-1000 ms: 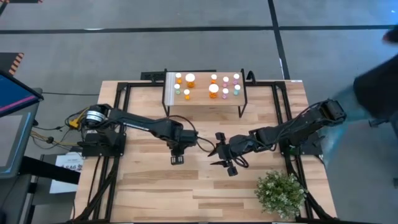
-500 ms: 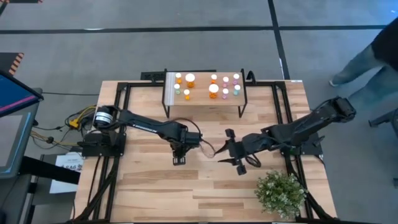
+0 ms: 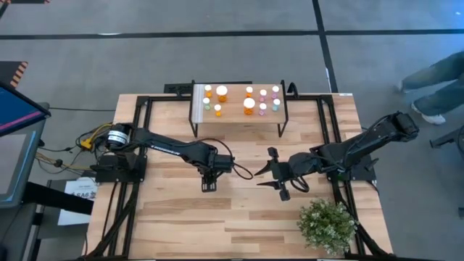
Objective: Pick and place medicine bottles onto shelf by color
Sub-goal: Put the green pill bottle on the shelf
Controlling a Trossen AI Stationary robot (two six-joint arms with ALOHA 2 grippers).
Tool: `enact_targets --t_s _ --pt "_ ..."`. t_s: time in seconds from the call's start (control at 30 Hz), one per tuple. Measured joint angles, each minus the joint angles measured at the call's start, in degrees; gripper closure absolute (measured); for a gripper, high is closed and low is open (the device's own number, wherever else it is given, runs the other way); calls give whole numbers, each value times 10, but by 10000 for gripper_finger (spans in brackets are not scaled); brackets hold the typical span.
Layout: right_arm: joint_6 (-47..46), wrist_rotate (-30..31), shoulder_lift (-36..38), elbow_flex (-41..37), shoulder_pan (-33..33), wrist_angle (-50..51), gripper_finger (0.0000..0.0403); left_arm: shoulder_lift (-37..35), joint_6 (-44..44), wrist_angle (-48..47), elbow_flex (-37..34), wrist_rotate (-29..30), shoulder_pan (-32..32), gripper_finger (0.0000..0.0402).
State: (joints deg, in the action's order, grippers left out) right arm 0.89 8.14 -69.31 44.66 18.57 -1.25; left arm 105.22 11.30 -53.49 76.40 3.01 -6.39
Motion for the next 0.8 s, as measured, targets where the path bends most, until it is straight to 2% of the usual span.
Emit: enact_targets --t_s 0.23,0.33,0.43,0.6,0.7,0.8 --pt "0 0 -3 0 0 -3 223 -72 9 7 -2 85 -37 184" --pt "0 0 -3 0 2 -6 223 -131 22 50 -41 126 -63 183" --pt "-4 0 -3 0 4 -7 223 -208 37 164 -132 155 -91 183" --pt "-8 0 -3 0 6 -12 224 -327 58 437 -322 210 -135 183" --pt "-9 0 -3 0 6 -16 224 -355 69 551 -405 263 -166 183" --pt "-9 0 -3 0 6 -16 223 -358 83 622 -461 315 -193 183"
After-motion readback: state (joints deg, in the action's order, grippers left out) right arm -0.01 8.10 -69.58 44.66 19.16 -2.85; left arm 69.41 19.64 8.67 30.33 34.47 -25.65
